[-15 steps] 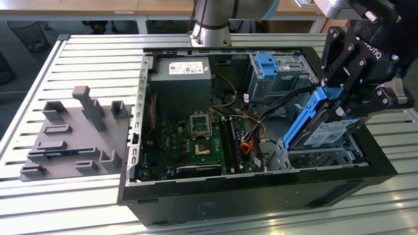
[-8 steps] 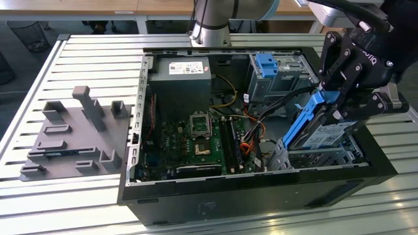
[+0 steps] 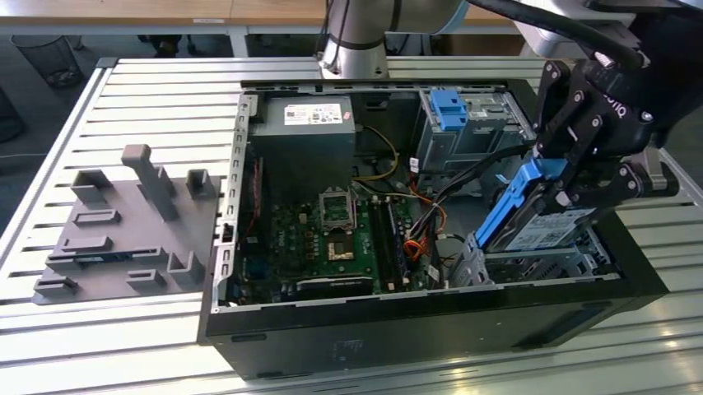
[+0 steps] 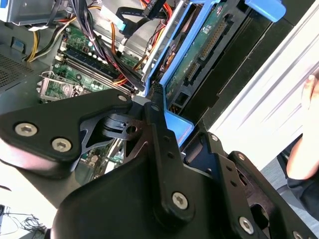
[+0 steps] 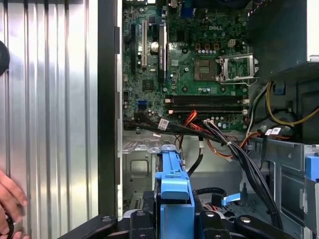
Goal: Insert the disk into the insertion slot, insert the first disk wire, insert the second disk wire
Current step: 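Insert the disk into the insertion slot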
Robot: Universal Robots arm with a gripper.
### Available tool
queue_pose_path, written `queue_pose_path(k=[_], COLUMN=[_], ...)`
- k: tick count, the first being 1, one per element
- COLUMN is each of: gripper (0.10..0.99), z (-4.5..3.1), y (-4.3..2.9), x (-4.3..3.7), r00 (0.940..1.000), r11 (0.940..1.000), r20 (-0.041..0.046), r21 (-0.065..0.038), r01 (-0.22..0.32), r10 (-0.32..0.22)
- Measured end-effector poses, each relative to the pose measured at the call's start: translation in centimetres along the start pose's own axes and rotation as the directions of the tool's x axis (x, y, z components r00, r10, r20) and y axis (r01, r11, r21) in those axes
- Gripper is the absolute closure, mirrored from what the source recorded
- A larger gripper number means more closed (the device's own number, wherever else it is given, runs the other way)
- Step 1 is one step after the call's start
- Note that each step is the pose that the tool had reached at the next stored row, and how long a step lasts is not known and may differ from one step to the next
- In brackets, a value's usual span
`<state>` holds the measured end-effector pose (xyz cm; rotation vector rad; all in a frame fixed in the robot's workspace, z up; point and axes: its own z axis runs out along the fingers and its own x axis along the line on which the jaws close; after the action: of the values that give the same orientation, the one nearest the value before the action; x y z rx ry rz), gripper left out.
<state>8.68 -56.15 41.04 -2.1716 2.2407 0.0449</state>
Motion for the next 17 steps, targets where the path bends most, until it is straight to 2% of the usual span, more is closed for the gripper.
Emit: queue_pose_path(k=[17], gripper=[0.722], z=[1.36], y=[-0.01], x=[0.05], r00=[1.0000], r11=[1.0000], r20=[0.0000], r21=[0.000], r01=[0.000], r10=[0.000])
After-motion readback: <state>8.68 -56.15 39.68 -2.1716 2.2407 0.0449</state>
